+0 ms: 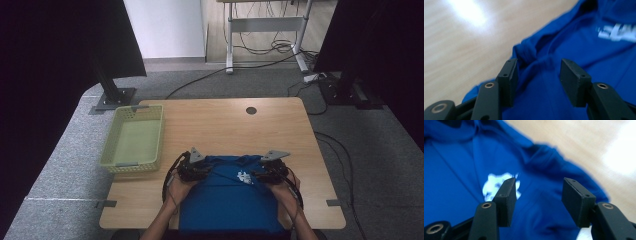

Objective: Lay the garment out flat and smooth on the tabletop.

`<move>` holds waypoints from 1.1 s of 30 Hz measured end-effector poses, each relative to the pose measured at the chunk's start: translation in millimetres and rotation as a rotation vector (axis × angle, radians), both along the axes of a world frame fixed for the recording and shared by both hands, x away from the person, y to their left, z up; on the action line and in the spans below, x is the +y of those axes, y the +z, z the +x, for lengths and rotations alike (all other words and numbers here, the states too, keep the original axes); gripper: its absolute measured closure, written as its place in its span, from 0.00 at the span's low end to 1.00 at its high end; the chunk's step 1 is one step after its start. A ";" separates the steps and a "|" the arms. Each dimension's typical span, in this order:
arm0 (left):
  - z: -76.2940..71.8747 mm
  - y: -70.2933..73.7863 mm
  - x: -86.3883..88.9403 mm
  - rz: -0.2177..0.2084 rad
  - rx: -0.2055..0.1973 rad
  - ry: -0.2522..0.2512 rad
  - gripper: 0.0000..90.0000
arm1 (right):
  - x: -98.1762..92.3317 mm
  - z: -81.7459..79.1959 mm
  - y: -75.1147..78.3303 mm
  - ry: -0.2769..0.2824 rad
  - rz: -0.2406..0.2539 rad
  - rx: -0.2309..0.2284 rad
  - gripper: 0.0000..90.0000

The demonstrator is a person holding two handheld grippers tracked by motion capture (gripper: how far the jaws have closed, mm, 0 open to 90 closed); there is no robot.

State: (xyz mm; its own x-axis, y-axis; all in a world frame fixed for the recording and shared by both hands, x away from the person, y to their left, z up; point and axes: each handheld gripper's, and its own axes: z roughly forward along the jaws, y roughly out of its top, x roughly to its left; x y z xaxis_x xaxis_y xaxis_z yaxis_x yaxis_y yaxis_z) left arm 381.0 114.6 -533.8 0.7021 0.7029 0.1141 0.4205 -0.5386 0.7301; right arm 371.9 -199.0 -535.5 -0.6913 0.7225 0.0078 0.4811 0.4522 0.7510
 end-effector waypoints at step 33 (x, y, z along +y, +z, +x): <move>1.7 -15.3 13.2 -0.032 0.012 0.047 0.47 | -106.6 -15.1 7.1 -0.313 0.084 -0.007 0.75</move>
State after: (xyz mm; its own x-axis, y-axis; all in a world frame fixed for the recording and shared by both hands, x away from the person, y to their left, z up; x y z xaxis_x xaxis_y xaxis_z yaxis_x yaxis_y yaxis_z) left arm 382.7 127.7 -549.0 0.6696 0.7380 0.0833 0.4533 -0.4949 0.7413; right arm 356.9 -305.6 -528.4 -0.4360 0.8970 0.0728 0.5817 0.2192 0.7833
